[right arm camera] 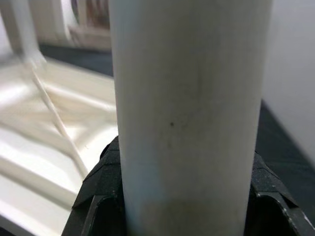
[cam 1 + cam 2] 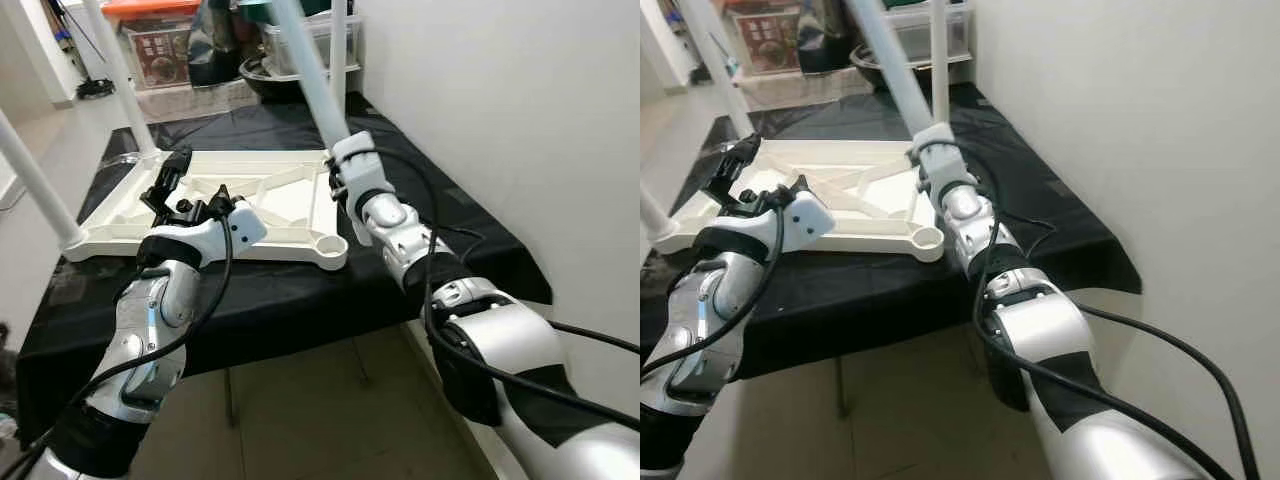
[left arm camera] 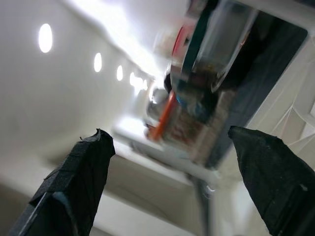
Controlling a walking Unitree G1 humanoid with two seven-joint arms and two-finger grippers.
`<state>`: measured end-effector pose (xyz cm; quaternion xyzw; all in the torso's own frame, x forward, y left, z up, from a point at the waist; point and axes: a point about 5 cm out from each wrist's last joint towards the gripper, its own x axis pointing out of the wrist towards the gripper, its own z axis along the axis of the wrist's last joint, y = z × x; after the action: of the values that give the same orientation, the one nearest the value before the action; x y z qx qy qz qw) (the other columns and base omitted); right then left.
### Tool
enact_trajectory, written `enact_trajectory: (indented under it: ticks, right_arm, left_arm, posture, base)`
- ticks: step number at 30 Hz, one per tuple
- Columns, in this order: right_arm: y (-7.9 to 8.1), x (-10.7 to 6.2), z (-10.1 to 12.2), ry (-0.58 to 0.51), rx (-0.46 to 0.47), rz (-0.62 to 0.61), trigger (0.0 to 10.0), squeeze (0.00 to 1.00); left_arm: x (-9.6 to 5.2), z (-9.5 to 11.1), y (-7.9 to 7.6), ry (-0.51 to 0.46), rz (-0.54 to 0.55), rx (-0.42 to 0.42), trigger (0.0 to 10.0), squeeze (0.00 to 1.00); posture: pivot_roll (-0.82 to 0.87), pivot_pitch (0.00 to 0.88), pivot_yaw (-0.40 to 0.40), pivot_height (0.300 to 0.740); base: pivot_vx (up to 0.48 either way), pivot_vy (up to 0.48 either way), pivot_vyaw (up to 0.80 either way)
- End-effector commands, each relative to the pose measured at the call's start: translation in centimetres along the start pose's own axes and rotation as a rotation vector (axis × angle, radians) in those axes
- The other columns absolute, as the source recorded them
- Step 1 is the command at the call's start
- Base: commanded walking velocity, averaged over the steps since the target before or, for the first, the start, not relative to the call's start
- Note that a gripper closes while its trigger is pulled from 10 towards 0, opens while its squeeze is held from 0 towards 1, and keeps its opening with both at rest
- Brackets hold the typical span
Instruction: Building children table
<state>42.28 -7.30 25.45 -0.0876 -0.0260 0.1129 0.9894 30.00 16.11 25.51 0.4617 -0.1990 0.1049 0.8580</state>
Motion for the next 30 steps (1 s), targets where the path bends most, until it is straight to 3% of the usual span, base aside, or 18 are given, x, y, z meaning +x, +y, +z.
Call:
enact_trajectory:
  ticks: [1,2,4,5,6,8,11,13,14,15,21,23,30]
  right_arm:
    - [0.5,0.2,1.8,-0.081,0.106,0.024,0.0,0.0]
    - [0.7,0.2,2.6,-0.119,0.182,0.047,0.0,0.0]
    - [0.7,0.2,2.6,-0.119,0.182,0.047,0.0,0.0]
    - [1.2,0.1,3.8,-0.186,0.311,0.097,0.0,0.0]
    - [1.2,0.1,3.8,-0.186,0.311,0.097,0.0,0.0]
    - [2.0,-0.1,4.2,-0.232,0.44,0.152,0.0,0.0]
    - [2.2,-0.2,4.3,-0.246,0.48,0.17,0.0,0.0]
    - [2.5,-0.3,4.2,-0.258,0.515,0.19,0.0,0.0]
    - [3.2,-0.7,4.0,-0.279,0.58,0.238,0.0,0.0]
    - [3.5,-1.0,3.9,-0.292,0.603,0.266,0.0,0.0]
    - [4.6,-1.8,3.6,-0.314,0.636,0.352,0.0,0.0]
    - [5.0,-2.2,3.1,-0.314,0.644,0.382,0.0,0.0]
    - [5.9,-3.7,1.8,-0.302,0.655,0.447,0.0,0.0]
  left_arm:
    - [-0.5,-1.5,0.0,0.093,-0.001,-0.117,10.0,0.0]
    - [-1.0,-2.2,-0.7,0.144,-0.045,-0.205,10.0,0.0]
    - [-1.0,-2.2,-0.7,0.144,-0.045,-0.205,10.0,0.0]
    - [-2.3,-3.0,-2.2,0.197,-0.142,-0.355,10.0,0.0]
    - [-2.3,-3.0,-2.2,0.197,-0.142,-0.355,10.0,0.0]
    - [-3.6,-3.3,-3.8,0.222,-0.208,-0.407,10.0,0.0]
    - [-4.1,-3.4,-4.4,0.232,-0.224,-0.412,10.0,0.0]
    - [-4.6,-3.4,-5.0,0.244,-0.237,-0.46,10.0,0.0]
    - [-5.3,-3.0,-6.0,0.245,-0.284,-0.584,10.0,0.0]
    - [-5.4,-2.7,-6.2,0.233,-0.291,-0.622,10.0,0.0]
    - [-4.8,-2.0,-5.6,0.166,-0.283,-0.682,10.0,0.0]
    - [-4.4,-1.6,-5.2,0.123,-0.266,-0.686,10.0,0.0]
    - [-3.7,-1.5,-5.3,0.107,-0.234,-0.669,10.0,0.0]
  posture:
    - [-0.01,0.018,-0.007,0.734]
    - [-0.01,0.018,-0.007,0.734]
    - [-0.01,0.018,-0.007,0.734]
    - [-0.01,0.018,-0.007,0.734]
    - [-0.01,0.018,-0.007,0.734]
    - [-0.01,0.013,-0.005,0.734]
    - [-0.01,0.013,-0.005,0.734]
    - [-0.02,0.007,-0.004,0.734]
    - [-0.02,0.007,-0.004,0.734]
    - [-0.02,0.007,-0.004,0.734]
    - [-0.02,0.007,-0.004,0.734]
    - [-0.03,0.0,-0.002,0.734]
    - [-0.03,0.004,-0.001,0.734]
  base:
    - [0.0,0.0,0.0]
    - [0.0,0.0,0.0]
    - [0.0,0.0,0.0]
    - [0.0,0.0,0.0]
    - [0.0,0.0,0.0]
    - [0.0,0.0,0.0]
    - [0.0,0.0,0.0]
    - [0.0,0.0,0.0]
    - [0.0,0.0,0.0]
    - [0.0,0.0,0.0]
    - [0.0,0.0,0.0]
    - [0.0,0.0,0.0]
    - [0.0,0.0,0.0]
